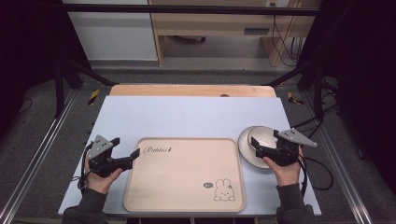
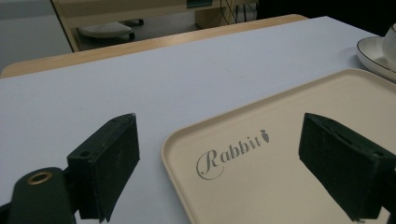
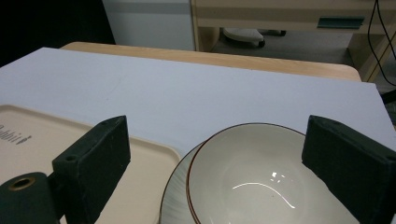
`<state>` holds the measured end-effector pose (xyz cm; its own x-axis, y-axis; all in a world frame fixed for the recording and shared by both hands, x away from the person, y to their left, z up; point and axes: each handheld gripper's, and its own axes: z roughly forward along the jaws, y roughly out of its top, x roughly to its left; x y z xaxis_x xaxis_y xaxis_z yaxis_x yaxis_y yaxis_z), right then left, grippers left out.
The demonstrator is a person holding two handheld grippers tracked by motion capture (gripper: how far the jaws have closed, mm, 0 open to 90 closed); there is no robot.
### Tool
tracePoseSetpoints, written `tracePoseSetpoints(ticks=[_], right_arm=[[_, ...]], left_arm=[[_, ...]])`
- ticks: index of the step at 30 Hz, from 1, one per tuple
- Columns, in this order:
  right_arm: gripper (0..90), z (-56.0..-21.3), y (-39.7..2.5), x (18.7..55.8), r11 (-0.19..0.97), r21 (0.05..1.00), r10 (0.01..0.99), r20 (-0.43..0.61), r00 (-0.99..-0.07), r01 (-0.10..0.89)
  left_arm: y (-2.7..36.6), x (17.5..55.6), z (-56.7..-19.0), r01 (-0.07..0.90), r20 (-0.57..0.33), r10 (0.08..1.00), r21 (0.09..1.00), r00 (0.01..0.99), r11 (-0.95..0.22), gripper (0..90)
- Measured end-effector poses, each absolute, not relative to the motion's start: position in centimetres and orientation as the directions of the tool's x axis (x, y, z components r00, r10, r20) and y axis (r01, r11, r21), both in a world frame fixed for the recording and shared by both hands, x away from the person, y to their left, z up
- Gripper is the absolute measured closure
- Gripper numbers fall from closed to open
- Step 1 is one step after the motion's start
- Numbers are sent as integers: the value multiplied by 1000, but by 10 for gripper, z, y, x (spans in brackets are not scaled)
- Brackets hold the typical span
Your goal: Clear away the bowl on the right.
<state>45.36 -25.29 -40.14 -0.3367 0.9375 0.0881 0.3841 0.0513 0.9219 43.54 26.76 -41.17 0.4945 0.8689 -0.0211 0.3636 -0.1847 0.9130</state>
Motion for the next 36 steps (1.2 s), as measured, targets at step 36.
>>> tracePoseSetpoints(ticks=[36], right_arm=[[142, -411, -290, 490, 19, 875, 968, 105, -229, 485]], left_arm=[[266, 437, -416, 371, -7, 870, 906, 492, -203, 126]])
